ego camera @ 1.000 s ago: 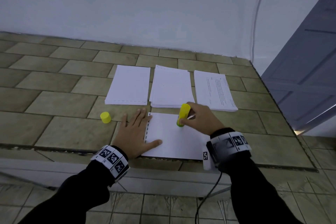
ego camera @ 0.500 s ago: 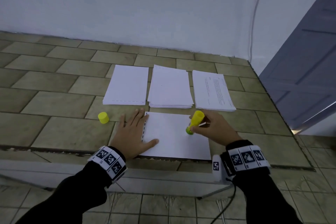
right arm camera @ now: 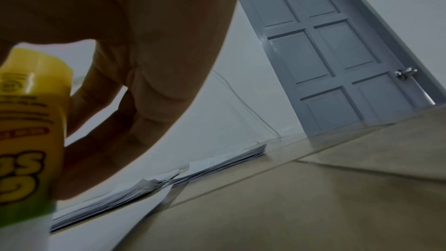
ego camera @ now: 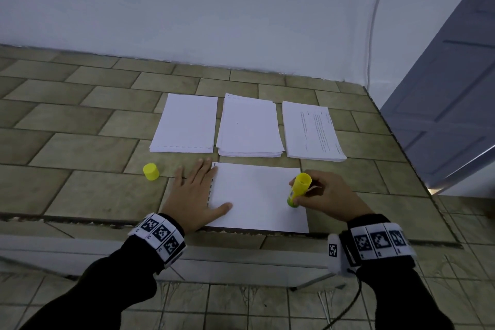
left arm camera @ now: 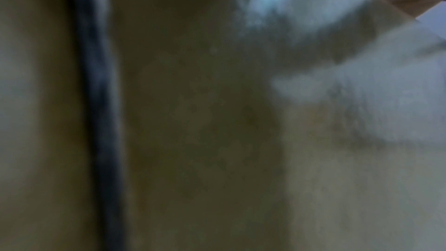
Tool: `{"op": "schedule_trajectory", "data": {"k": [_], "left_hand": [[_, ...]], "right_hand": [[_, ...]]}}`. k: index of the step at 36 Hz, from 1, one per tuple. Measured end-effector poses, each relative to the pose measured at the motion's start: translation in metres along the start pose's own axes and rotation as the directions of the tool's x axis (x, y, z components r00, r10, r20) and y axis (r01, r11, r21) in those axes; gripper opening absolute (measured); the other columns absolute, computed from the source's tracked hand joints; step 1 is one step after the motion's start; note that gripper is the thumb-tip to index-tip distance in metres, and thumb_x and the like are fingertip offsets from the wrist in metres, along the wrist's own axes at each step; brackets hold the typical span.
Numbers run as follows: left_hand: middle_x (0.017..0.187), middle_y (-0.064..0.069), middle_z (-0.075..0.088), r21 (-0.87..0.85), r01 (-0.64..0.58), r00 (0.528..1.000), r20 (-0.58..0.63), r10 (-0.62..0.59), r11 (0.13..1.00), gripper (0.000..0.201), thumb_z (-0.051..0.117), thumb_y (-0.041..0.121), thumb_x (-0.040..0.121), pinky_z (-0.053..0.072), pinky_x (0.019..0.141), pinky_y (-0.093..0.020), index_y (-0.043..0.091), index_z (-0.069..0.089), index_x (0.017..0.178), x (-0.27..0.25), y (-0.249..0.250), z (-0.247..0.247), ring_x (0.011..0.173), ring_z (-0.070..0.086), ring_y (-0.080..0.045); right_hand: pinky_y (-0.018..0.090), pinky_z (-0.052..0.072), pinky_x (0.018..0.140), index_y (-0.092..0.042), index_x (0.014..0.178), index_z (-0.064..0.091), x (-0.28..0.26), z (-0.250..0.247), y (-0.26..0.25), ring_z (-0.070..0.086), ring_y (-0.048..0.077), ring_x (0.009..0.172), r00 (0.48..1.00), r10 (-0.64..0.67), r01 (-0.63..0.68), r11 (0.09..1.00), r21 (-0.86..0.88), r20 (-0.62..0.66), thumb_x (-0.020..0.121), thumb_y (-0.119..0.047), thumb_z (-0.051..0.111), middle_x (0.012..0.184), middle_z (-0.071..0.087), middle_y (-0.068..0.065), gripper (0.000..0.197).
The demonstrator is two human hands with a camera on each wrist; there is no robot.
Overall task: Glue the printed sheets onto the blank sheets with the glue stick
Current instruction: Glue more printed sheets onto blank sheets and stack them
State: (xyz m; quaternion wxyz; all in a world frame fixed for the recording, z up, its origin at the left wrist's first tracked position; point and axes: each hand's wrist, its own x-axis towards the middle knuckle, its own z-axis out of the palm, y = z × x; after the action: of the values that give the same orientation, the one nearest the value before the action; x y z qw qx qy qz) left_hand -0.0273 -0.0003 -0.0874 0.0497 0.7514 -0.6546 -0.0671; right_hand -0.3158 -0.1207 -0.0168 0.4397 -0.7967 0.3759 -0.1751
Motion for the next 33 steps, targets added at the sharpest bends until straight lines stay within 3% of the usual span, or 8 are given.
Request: {"op": "schedule_trajectory", "data": {"k": [3,7,10,19,24,28,31,33], "left_hand": [[0.164,-0.001,-0.001,0.014,0.004,1.000,0.023,-0.004,1.000,0.112,0.006,0.084,0.068,-0.004,0.121,-0.051,0.015,0.008,0.156,0.000,0.002,-0.002,0.151,-0.006,-0.016],[0.165,0.000,-0.001,0.011,0.006,0.999,0.033,-0.006,1.000,0.112,0.005,0.084,0.068,-0.004,0.120,-0.051,0.015,0.008,0.157,0.001,0.002,-0.002,0.151,-0.007,-0.015],[0.165,0.000,-0.004,0.026,0.009,0.999,0.044,-0.011,1.000,0.113,0.003,0.084,0.067,-0.005,0.120,-0.051,0.015,0.006,0.157,0.000,0.001,-0.002,0.151,-0.009,-0.015],[0.165,-0.001,0.001,0.012,0.004,1.000,0.023,-0.004,1.000,0.112,0.005,0.084,0.069,-0.005,0.120,-0.051,0.014,0.009,0.156,0.000,0.001,-0.001,0.151,-0.005,-0.016],[0.165,-0.001,-0.003,0.034,0.009,0.999,0.039,-0.010,0.999,0.113,0.002,0.084,0.068,-0.005,0.120,-0.051,0.015,0.006,0.156,0.000,0.001,-0.002,0.151,-0.008,-0.016],[0.165,-0.001,-0.003,0.034,0.006,0.999,0.038,-0.007,0.999,0.112,0.003,0.084,0.069,-0.004,0.121,-0.051,0.015,0.006,0.157,0.000,0.000,-0.001,0.151,-0.008,-0.016],[0.165,-0.001,-0.003,0.053,0.004,0.999,0.041,-0.007,0.999,0.111,0.003,0.085,0.070,-0.004,0.121,-0.051,0.015,0.005,0.157,0.000,-0.001,-0.001,0.151,-0.007,-0.016],[0.165,-0.001,-0.003,0.051,0.008,0.999,0.036,-0.010,0.999,0.111,0.003,0.085,0.069,-0.004,0.121,-0.051,0.015,0.005,0.157,0.000,-0.001,-0.001,0.151,-0.007,-0.016]], "right_hand": [[0.023,0.054,0.078,-0.021,0.086,0.070,0.017,-0.006,0.003,0.069,0.006,0.083,0.998,0.016,-0.020,0.998,-0.068,-0.058,0.073,-0.012,0.081,0.091,0.074,-0.004,0.020],[0.021,0.052,0.072,-0.012,0.087,0.066,0.042,-0.013,0.006,0.067,0.014,0.081,0.987,0.008,-0.039,0.981,-0.190,-0.158,0.076,-0.015,0.079,0.086,0.071,0.000,0.017],[0.008,0.043,0.065,-0.016,0.090,0.064,0.052,-0.012,0.002,0.063,0.008,0.079,0.983,0.020,-0.062,0.972,-0.225,-0.184,0.079,-0.016,0.077,0.087,0.068,-0.002,0.017],[0.028,0.052,0.078,-0.012,0.089,0.063,0.049,-0.012,-0.001,0.066,0.018,0.085,0.978,0.036,-0.095,0.953,-0.288,-0.204,0.077,-0.017,0.078,0.090,0.069,0.004,0.020],[0.013,0.042,0.063,-0.013,0.099,0.062,0.039,-0.016,-0.007,0.060,0.014,0.079,0.982,0.012,-0.080,0.931,-0.355,-0.189,0.074,-0.017,0.081,0.086,0.065,-0.001,0.032],[0.024,0.044,0.065,-0.018,0.104,0.063,0.029,-0.022,-0.011,0.056,0.014,0.082,0.981,0.047,-0.143,0.827,-0.543,-0.188,0.079,-0.026,0.076,0.091,0.063,-0.001,0.029],[0.031,0.050,0.083,-0.021,0.111,0.065,0.024,-0.026,-0.011,0.060,0.015,0.095,0.985,0.097,-0.169,0.631,-0.757,-0.140,0.082,-0.033,0.070,0.106,0.067,-0.001,0.032],[0.028,0.048,0.084,-0.025,0.112,0.065,0.022,-0.026,-0.010,0.060,0.014,0.099,0.983,0.161,-0.160,0.476,-0.865,-0.093,0.085,-0.037,0.065,0.109,0.067,-0.003,0.030]]}}
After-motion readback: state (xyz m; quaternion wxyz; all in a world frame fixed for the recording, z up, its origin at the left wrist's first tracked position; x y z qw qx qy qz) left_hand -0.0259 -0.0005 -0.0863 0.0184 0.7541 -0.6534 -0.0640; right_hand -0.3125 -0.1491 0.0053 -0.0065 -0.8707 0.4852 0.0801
